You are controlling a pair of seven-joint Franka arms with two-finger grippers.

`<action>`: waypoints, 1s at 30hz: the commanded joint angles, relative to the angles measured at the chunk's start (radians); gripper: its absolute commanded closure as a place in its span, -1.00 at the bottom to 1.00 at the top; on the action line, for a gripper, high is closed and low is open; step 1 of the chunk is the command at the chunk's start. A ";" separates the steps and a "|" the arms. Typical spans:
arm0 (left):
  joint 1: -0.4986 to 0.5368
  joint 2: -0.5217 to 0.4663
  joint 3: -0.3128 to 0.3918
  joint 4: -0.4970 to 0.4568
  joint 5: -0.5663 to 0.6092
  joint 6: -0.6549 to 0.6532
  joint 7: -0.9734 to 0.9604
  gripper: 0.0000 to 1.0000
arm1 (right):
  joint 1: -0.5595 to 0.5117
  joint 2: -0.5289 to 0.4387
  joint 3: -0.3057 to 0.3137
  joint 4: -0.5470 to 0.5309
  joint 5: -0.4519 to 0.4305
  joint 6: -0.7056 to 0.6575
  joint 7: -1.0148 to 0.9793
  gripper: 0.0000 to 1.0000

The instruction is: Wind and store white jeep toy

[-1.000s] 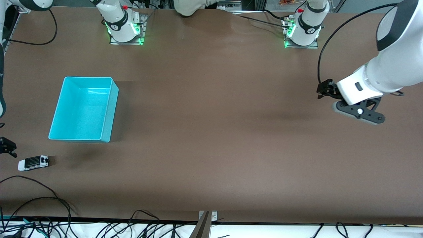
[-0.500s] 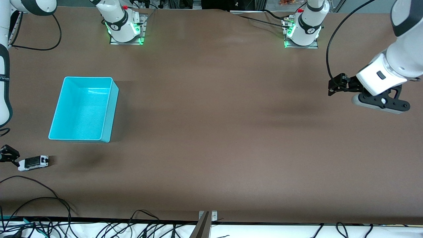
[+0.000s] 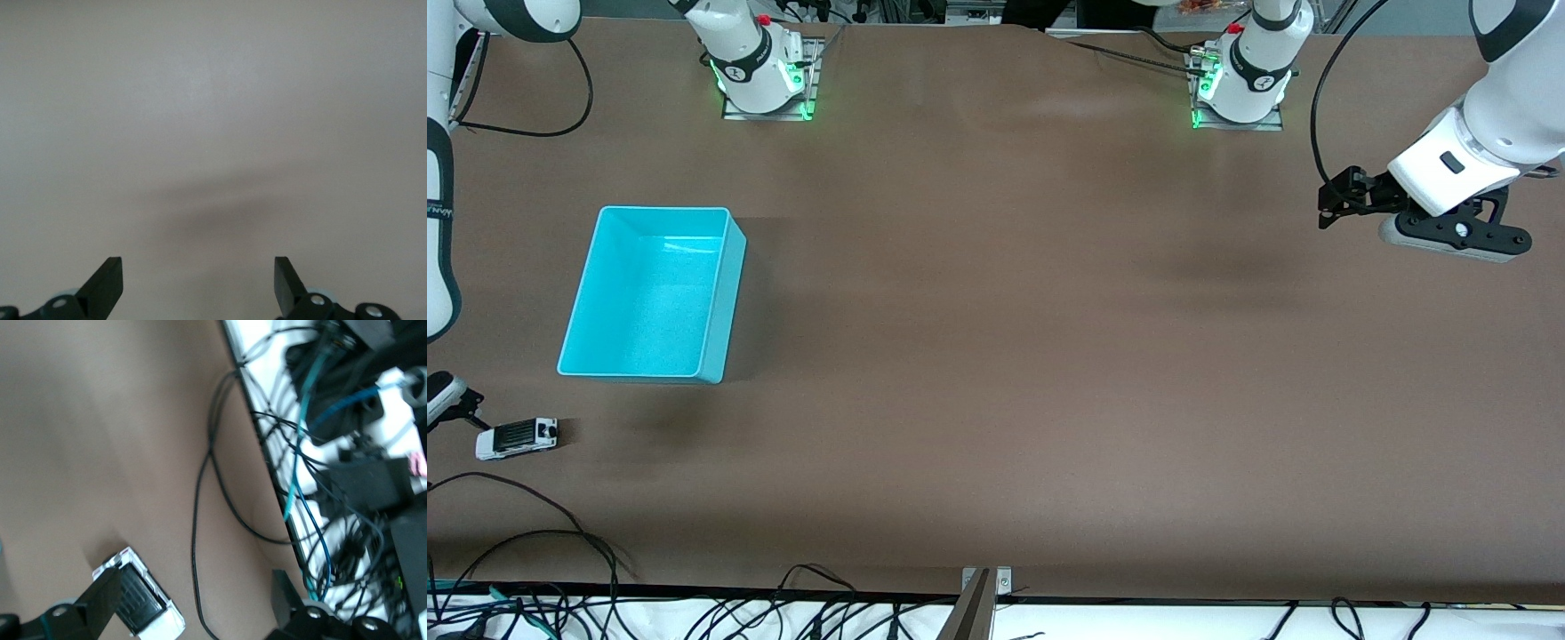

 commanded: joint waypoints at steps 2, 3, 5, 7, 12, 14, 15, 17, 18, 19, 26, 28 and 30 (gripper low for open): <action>-0.016 0.012 0.016 0.029 -0.023 -0.038 0.018 -1.00 | -0.008 0.048 0.002 0.035 0.015 -0.027 -0.258 -1.00; -0.016 0.012 0.016 0.029 -0.023 -0.038 0.018 -1.00 | -0.008 0.053 0.002 0.034 0.015 -0.028 -0.289 -1.00; -0.017 0.012 0.016 0.030 -0.021 -0.038 0.018 -1.00 | -0.008 0.065 0.001 0.032 0.015 -0.033 -0.344 -1.00; -0.016 0.012 0.016 0.030 -0.021 -0.038 0.018 -1.00 | -0.008 0.074 0.002 0.032 0.015 -0.033 -0.401 -1.00; -0.009 0.012 0.017 0.029 -0.021 -0.044 0.020 -1.00 | -0.009 0.087 0.001 0.031 0.017 -0.040 -0.577 -1.00; -0.008 0.012 0.017 0.029 -0.021 -0.051 0.020 -1.00 | -0.009 0.094 0.001 0.031 0.017 -0.045 -0.619 -1.00; -0.008 0.013 0.017 0.030 -0.021 -0.051 0.018 -1.00 | -0.009 0.096 0.001 0.031 0.017 -0.045 -0.630 -1.00; -0.008 0.012 0.019 0.029 -0.020 -0.053 0.018 -1.00 | -0.011 0.097 0.001 0.031 0.015 -0.045 -0.647 -1.00; -0.008 0.013 0.019 0.029 -0.020 -0.053 0.020 -1.00 | -0.011 0.097 0.001 0.031 0.015 -0.045 -0.654 -1.00; -0.006 0.012 0.019 0.029 -0.020 -0.053 0.020 -1.00 | -0.011 0.097 0.001 0.031 0.015 -0.045 -0.665 -1.00; 0.003 0.013 0.019 0.029 -0.020 -0.053 0.030 -1.00 | -0.008 0.102 0.001 0.032 0.012 -0.047 -0.700 -1.00; 0.006 0.013 0.020 0.029 -0.021 -0.053 0.032 -1.00 | -0.006 0.105 0.001 0.032 0.011 -0.048 -0.700 -1.00; 0.012 0.013 0.020 0.029 -0.024 -0.053 0.034 -1.00 | -0.006 0.120 -0.001 0.034 0.011 -0.045 -0.700 -1.00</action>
